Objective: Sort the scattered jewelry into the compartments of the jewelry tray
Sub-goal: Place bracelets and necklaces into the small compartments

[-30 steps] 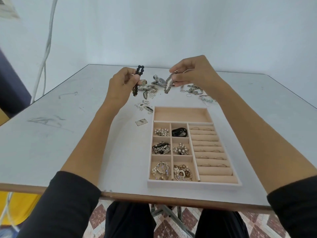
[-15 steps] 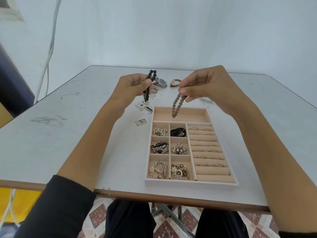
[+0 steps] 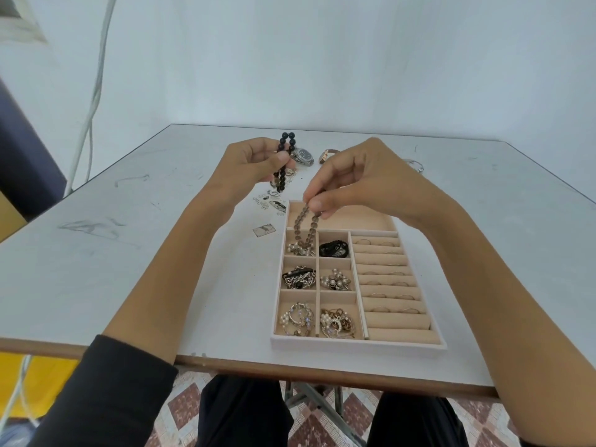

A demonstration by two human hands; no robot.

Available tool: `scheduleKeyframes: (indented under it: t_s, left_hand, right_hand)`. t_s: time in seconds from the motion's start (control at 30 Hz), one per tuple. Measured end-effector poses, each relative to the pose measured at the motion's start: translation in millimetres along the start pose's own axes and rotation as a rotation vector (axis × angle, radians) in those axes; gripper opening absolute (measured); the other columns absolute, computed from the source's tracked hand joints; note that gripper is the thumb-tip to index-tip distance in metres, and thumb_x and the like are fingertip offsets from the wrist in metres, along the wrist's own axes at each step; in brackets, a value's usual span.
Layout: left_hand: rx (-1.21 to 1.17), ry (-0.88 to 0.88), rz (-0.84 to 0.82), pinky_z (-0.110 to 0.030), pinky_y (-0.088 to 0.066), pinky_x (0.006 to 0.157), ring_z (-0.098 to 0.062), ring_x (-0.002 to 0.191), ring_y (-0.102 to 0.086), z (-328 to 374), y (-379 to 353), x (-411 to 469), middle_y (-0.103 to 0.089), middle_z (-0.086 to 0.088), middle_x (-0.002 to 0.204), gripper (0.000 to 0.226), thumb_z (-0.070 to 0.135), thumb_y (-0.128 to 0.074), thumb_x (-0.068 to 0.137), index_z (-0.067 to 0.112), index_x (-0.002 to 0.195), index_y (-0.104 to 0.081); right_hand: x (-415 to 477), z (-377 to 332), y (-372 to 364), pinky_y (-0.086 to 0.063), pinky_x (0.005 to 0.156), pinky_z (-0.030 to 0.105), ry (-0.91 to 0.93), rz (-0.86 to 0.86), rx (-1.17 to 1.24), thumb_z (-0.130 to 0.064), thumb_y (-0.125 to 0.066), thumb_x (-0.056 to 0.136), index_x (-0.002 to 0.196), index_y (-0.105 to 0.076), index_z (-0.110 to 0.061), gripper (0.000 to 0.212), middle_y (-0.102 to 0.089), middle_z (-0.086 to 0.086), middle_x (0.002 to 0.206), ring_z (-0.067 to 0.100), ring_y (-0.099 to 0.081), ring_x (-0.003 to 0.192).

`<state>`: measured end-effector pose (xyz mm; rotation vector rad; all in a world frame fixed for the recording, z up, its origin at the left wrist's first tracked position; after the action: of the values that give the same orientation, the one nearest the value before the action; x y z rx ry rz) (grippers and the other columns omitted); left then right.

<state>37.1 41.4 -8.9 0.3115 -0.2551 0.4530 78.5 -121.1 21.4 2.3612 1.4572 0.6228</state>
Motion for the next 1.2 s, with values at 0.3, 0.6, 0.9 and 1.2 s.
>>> scheduleKeyframes:
  t_s: [0.3,0.6,0.9,1.2]
  left_hand:
    - [0.011,-0.001,0.005,-0.036,-0.047,0.096,-0.009,0.098,-0.065,1,0,-1,-0.073,0.002,0.094,0.007,0.020,-0.061,0.092,0.020,0.098,-0.065]
    - [0.020,-0.012,-0.006,-0.032,-0.048,0.092,-0.006,0.093,-0.064,0,0,0,-0.073,0.009,0.088,0.009,0.021,-0.062,0.092,0.019,0.100,-0.065]
    - [0.028,-0.014,-0.005,-0.032,-0.048,0.092,-0.005,0.095,-0.064,0,0,0,-0.073,0.008,0.090,0.014,0.022,-0.062,0.092,0.017,0.104,-0.065]
    - [0.029,-0.020,-0.010,-0.030,-0.047,0.089,-0.006,0.095,-0.063,-1,0,1,-0.074,0.010,0.086,0.012,0.021,-0.062,0.092,0.019,0.103,-0.065]
  right_hand:
    - [10,10,-19,-0.051,0.069,0.010,0.017,-0.003,-0.390,0.000,-0.080,0.070,0.081,-0.077,-0.010,0.015,-0.073,0.001,0.074,0.011,-0.068,0.074]
    - [10,14,-37,-0.055,0.070,0.016,-0.007,-0.106,-0.464,0.011,-0.071,0.070,0.082,-0.076,-0.009,0.024,-0.075,0.002,0.085,-0.009,-0.062,0.066]
    - [4,14,-42,-0.055,0.087,0.032,-0.019,-0.232,-0.370,0.015,-0.056,0.077,0.099,-0.070,-0.012,0.038,-0.071,-0.002,0.101,0.008,-0.066,0.097]
    - [9,18,-42,-0.056,0.076,0.020,-0.017,-0.185,-0.385,0.010,-0.067,0.076,0.091,-0.071,-0.006,0.022,-0.073,0.001,0.090,0.008,-0.069,0.085]
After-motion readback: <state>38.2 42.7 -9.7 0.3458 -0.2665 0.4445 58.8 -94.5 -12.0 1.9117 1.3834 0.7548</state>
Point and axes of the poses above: each hand's wrist, its own x-axis towards the middle knuckle, its own y-axis out of the back of the hand, z = x × y, the point moved 7 cm from there along x, towards the middle knuckle
